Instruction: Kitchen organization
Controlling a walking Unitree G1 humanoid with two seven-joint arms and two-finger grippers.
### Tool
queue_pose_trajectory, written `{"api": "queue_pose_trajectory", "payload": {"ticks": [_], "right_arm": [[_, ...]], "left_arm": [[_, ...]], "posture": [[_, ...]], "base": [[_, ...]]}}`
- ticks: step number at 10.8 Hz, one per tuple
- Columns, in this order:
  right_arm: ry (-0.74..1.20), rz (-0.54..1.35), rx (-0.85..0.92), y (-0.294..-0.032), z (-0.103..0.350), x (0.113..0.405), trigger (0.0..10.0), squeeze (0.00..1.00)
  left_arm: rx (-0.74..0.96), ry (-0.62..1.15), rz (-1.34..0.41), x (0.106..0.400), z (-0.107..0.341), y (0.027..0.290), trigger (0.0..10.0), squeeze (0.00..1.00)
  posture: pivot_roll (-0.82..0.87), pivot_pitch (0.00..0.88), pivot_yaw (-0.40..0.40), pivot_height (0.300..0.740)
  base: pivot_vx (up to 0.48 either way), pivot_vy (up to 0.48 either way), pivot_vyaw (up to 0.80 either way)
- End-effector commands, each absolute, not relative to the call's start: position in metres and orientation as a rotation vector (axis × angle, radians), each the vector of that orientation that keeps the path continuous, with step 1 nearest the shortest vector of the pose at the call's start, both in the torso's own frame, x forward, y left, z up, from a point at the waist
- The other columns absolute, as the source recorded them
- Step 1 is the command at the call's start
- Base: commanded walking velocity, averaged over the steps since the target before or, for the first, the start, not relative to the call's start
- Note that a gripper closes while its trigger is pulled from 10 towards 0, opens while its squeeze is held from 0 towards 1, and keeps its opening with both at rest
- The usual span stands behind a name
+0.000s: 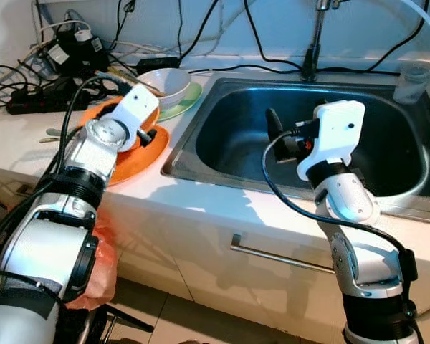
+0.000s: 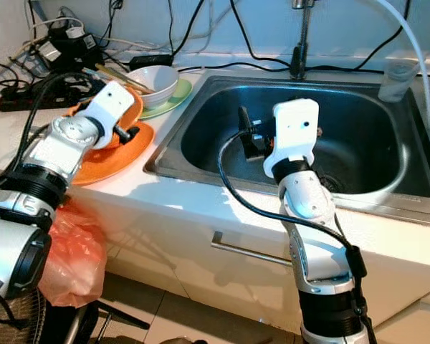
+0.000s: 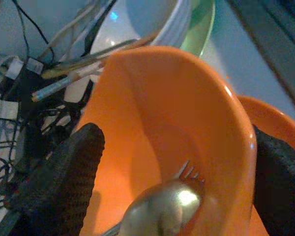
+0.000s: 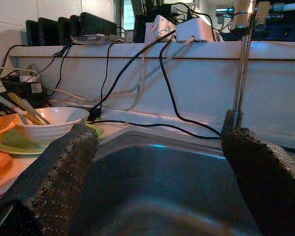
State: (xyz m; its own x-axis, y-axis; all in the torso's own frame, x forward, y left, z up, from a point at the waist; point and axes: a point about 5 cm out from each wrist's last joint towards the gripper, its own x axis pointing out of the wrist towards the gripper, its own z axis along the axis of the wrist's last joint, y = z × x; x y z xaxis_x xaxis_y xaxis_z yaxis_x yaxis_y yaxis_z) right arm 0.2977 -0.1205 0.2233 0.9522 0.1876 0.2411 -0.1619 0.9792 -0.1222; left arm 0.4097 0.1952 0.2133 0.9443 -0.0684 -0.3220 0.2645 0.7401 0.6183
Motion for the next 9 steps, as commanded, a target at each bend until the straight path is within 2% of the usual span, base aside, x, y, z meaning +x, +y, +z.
{"api": "queue_pose_trajectory", "payload": {"ticks": [1,3,6,7,8,9], "right_arm": [[-0.267,0.193,-0.106,-0.117,0.225,0.299,10.0,0.0],[-0.265,0.193,-0.106,-0.116,0.225,0.299,10.0,0.0],[-0.264,0.196,-0.105,-0.116,0.225,0.3,10.0,0.0],[-0.262,0.196,-0.105,-0.116,0.224,0.3,10.0,0.0],[-0.261,0.196,-0.102,-0.116,0.224,0.3,10.0,0.0],[-0.262,0.196,-0.101,-0.115,0.224,0.301,10.0,0.0]], "left_arm": [[0.714,0.284,-0.18,0.408,0.215,0.198,10.0,1.0],[0.67,0.239,-0.158,0.405,0.211,0.191,10.0,1.0],[0.679,0.262,-0.233,0.393,0.19,0.171,10.0,1.0],[0.674,0.247,-0.208,0.392,0.191,0.172,10.0,1.0],[0.62,0.183,-0.087,0.392,0.197,0.18,10.0,1.0],[0.57,0.163,-0.05,0.39,0.198,0.18,10.0,1.0]], "posture": [[-0.01,0.0,0.125,0.74],[-0.01,0.0,0.12,0.74],[-0.01,0.0,0.119,0.74],[0.0,0.0,0.119,0.74],[0.0,0.0,0.12,0.74],[0.0,0.0,0.12,0.74]], "base": [[0.0,0.0,0.0],[0.0,0.0,0.0],[0.0,0.0,0.0],[0.0,0.0,0.0],[0.0,0.0,0.0],[0.0,0.0,0.0]]}}
